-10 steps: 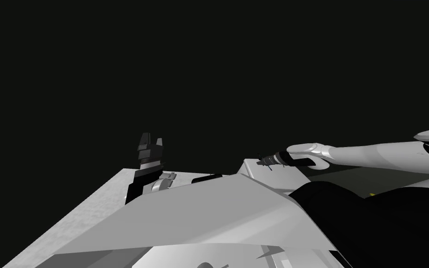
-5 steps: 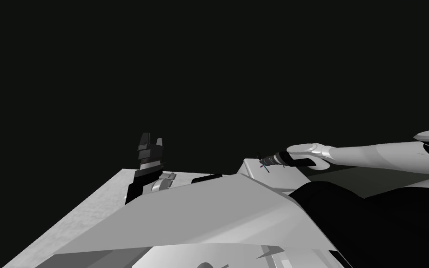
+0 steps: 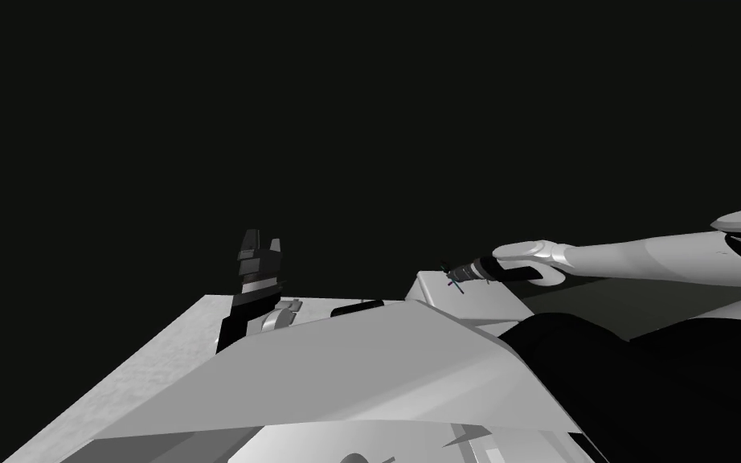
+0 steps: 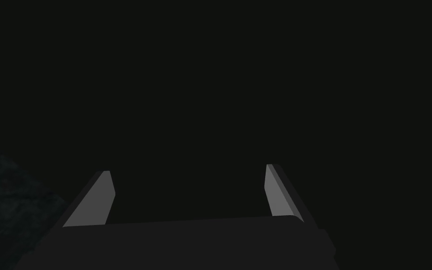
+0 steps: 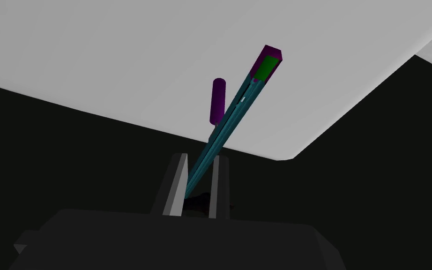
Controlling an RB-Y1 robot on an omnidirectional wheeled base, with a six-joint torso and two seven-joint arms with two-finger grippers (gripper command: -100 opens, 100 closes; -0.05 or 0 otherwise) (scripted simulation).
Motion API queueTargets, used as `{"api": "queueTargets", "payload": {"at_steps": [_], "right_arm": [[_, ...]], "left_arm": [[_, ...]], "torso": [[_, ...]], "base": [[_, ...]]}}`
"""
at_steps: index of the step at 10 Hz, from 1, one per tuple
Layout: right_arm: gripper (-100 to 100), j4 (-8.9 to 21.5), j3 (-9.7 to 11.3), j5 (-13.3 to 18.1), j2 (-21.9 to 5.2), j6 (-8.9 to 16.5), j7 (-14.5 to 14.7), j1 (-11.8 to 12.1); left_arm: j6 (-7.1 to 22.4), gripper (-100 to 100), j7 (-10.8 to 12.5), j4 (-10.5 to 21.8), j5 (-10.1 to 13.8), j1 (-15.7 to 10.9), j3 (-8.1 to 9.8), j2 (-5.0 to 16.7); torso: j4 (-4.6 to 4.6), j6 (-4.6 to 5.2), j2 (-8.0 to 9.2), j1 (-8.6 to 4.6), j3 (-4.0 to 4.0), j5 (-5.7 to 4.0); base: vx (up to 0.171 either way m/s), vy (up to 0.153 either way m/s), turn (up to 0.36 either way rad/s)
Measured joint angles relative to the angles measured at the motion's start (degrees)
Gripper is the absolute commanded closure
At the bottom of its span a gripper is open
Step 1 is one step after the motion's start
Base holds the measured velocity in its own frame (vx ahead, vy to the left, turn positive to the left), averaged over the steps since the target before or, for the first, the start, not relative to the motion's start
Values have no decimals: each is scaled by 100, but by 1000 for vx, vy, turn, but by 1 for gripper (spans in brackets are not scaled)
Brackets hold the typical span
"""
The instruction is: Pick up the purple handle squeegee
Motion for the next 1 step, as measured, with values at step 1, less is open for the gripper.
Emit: {"api": "queueTargets", "payload": {"at_steps": [1], "right_arm": [[0,-3,-11,6,-3,-1,-25,5]], "left_arm": [[0,0,0,0,0,0,0,0]], "torso": [[-1,-1,-4,4,-3,0]], "base": [[0,0,0]]}}
